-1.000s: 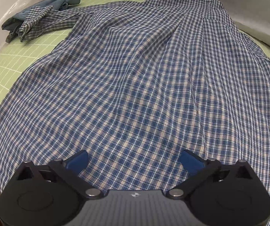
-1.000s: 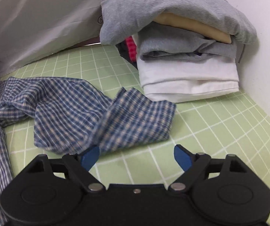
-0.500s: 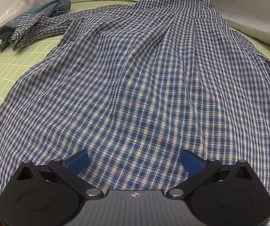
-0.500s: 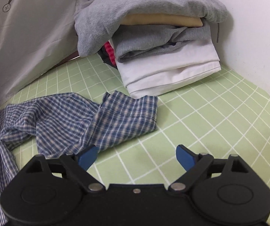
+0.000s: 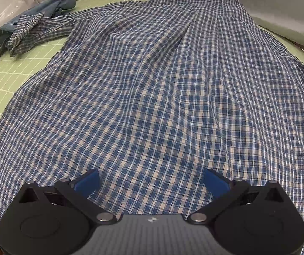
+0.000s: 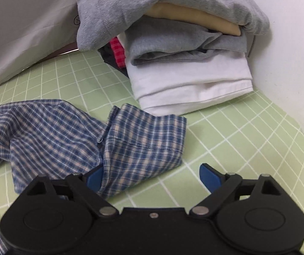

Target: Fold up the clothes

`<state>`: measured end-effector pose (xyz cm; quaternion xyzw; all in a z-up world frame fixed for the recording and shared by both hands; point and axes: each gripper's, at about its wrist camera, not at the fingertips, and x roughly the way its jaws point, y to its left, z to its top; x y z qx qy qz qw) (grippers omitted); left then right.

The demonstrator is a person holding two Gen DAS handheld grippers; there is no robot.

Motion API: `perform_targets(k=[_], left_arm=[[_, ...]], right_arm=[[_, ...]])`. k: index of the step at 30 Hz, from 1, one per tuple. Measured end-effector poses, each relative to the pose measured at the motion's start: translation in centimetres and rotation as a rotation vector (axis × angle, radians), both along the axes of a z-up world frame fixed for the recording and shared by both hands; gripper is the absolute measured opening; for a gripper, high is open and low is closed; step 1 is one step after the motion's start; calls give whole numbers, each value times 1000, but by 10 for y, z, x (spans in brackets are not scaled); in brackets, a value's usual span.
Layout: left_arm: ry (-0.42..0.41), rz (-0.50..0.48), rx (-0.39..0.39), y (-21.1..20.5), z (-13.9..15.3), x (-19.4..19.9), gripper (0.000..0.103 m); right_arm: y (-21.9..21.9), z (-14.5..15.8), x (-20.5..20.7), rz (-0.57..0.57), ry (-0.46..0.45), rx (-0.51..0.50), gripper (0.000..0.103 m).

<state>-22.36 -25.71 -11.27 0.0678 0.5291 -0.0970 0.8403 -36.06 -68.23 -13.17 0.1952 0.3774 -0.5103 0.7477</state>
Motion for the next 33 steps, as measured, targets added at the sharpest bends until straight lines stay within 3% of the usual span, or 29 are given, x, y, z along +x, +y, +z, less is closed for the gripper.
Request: perform_targets(k=[10, 19, 26, 33], left_arm=[[35, 4, 7, -3, 0, 7, 103], [43, 24, 8, -4, 0, 9, 103], [40, 44, 6, -2, 0, 7, 103], [37, 60, 5, -2, -1, 6, 103]], right_arm=[[4, 2, -77, -159, -21, 98, 94], [-11, 2, -93, -227, -140, 132, 95], [-13, 9, -95, -245, -175, 132, 95], [-6, 24, -124, -368, -157, 103, 95]])
